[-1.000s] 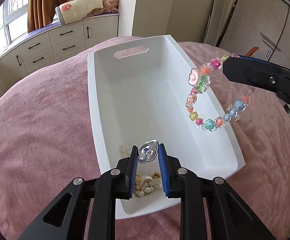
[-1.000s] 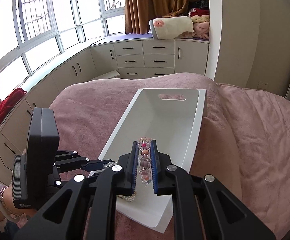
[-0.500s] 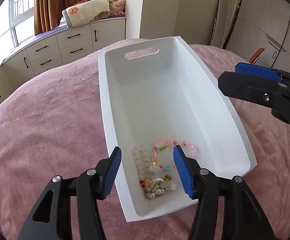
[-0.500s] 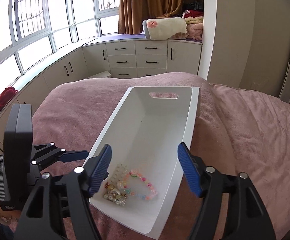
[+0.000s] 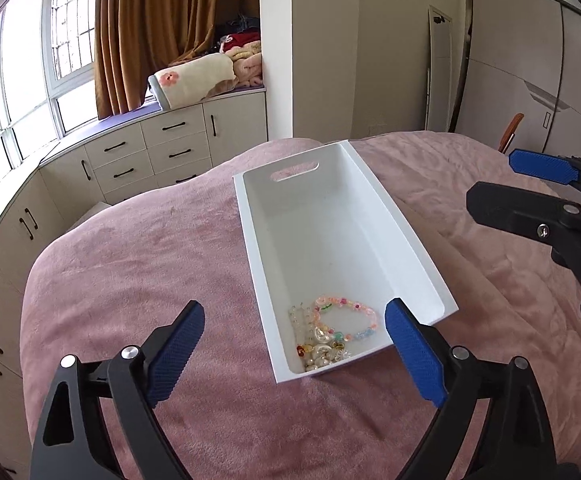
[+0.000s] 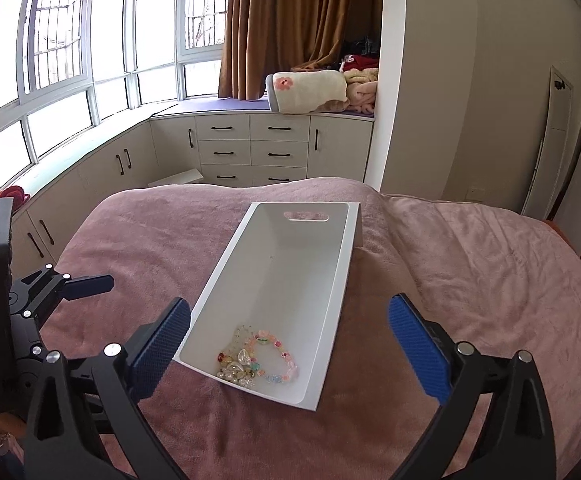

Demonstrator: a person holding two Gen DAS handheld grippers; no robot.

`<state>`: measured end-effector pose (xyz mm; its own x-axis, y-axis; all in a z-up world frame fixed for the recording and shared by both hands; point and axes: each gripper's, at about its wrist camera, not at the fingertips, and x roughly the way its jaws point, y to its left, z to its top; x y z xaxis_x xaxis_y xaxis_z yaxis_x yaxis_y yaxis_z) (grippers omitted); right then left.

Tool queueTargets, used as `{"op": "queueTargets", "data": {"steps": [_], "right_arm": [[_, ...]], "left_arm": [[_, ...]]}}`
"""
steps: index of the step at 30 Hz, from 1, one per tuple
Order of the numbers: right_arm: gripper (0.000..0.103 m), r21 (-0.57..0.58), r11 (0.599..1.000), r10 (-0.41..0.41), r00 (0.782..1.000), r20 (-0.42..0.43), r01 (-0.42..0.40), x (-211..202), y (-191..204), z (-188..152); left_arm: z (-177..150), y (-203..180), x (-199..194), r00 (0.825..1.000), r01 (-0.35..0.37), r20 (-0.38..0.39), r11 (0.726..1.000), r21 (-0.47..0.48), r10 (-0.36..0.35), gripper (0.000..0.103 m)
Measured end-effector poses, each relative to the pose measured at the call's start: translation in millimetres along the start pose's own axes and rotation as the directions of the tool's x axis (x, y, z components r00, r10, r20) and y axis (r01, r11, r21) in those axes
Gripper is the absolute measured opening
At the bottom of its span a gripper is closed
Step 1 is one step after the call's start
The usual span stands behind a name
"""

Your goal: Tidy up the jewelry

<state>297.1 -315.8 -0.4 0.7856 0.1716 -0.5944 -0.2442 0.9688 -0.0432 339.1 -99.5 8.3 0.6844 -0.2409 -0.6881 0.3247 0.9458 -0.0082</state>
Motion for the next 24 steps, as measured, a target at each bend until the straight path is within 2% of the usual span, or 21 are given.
{"op": "queueTargets", "data": {"steps": [10,16,21,24], "right_arm": [[0.098,0.001,0.999,-0.051,0.999,0.005,0.051,-26.2,9.3,-21.4],[0.098,-0.008,0.997,-0.076,0.997,-0.019,0.076,-18.6,10.3,-43.7],[0.098,-0.007,0.995,-0.095,0.995,0.018,0.095,-19.4,12.2,-62.1],[0.098,-0.009,0.994,-0.107,0.994,0.011,0.107,-15.6,10.2,-68.2]], "left_arm": [[-20.7,20.4,-36.3,0.998,-0.036,0.049,0.983,-0.178,0.045,0.093],[-27.6,8.3,-47.6,0.994,-0.069,0.075,0.989,-0.130,0.079,0.093],[-32.1,-2.6,-51.4,0.988,-0.088,0.114,0.990,-0.111,0.100,0.094],[-37.2,-7.6,-50.1,0.982,-0.120,0.134,0.988,-0.094,0.132,0.094]]}}
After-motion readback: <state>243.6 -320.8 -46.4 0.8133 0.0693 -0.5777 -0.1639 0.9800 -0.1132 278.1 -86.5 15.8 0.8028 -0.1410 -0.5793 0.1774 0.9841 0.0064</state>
